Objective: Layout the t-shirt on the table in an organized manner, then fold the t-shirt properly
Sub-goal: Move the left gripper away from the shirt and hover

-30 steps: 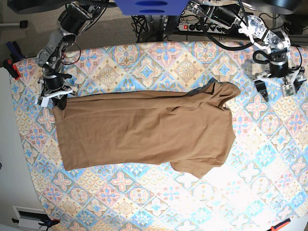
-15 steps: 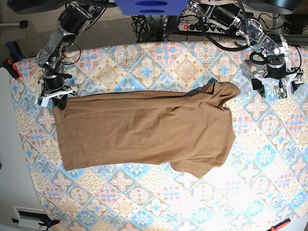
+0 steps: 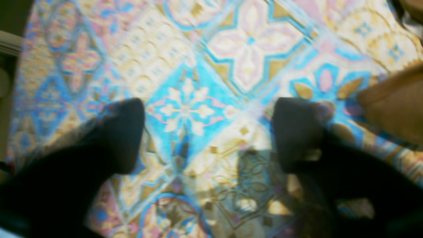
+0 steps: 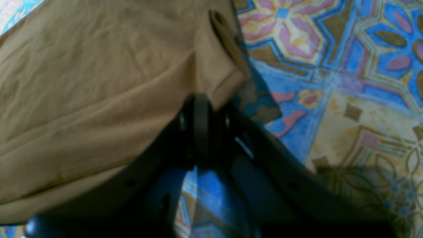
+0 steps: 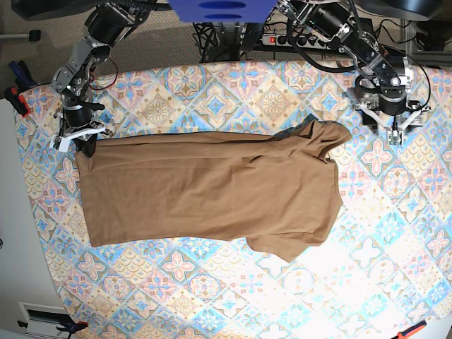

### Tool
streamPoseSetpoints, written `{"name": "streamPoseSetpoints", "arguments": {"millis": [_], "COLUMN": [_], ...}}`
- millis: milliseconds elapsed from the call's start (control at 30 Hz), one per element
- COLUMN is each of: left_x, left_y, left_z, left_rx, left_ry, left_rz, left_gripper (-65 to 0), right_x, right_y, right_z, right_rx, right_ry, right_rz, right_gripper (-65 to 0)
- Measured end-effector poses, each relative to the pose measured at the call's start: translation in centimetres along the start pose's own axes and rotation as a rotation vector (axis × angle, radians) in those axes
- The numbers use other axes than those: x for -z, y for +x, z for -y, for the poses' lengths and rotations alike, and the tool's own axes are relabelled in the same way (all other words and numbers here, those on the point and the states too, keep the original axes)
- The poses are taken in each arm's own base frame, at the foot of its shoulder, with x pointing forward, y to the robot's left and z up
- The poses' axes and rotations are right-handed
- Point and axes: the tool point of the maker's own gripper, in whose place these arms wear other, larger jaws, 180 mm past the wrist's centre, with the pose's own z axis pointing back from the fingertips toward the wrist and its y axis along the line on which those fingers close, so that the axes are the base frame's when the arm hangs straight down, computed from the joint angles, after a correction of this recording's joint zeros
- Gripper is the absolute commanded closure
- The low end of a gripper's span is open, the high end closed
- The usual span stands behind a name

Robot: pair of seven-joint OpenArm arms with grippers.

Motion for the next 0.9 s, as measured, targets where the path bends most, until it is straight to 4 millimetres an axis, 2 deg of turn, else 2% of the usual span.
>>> {"name": "streamPoseSetpoints", "arguments": {"millis": [33, 67, 100, 167, 300, 467, 633, 733, 900], "left_x": [0.1, 0.3, 0.5, 0.9, 1.2, 1.7, 2.2, 2.0, -0.1], "left_y": [-0.2, -0.4, -0.3, 0.1, 0.9, -0.8, -1.2, -1.0, 2.5], "left_z": [0.2, 0.4, 0.5, 0.6, 0.8, 1.9, 2.7, 2.4, -0.8], "left_rx": [-0.005, -0.007, -0.012, -0.026, -0.036, -0.045, -0.057, -0.053, -0.019], "left_ry": [-0.008, -0.012, -0.015, -0.018, -0.025, -0.057, -0.083, -0.073, 0.027], "left_rz": [-0.006, -0.013, -0.012, -0.005, 0.021, -0.029, -0.037, -0.035, 0.064], "left_gripper": [-14.5, -7.7, -5.6, -7.3, -15.2, -22.2, -22.8, -23.0, -23.1], "right_x": [0.0, 0.0, 0.0, 0.0, 0.0, 0.0, 0.0, 0.0, 0.1], "right_y": [0.0, 0.0, 0.0, 0.0, 0.0, 0.0, 0.0, 0.0, 0.0], "right_z": [0.0, 0.0, 0.0, 0.0, 0.0, 0.0, 0.0, 0.0, 0.0], "right_rx": [0.000, 0.000, 0.000, 0.000, 0.000, 0.000, 0.000, 0.000, 0.000], "right_ry": [-0.001, -0.001, -0.001, -0.001, 0.000, -0.001, -0.001, 0.000, 0.000], "right_rz": [0.000, 0.000, 0.000, -0.001, 0.000, 0.000, 0.000, 0.000, -0.003], "right_gripper": [0.0, 0.0, 0.0, 0.0, 0.0, 0.0, 0.0, 0.0, 0.0]}}
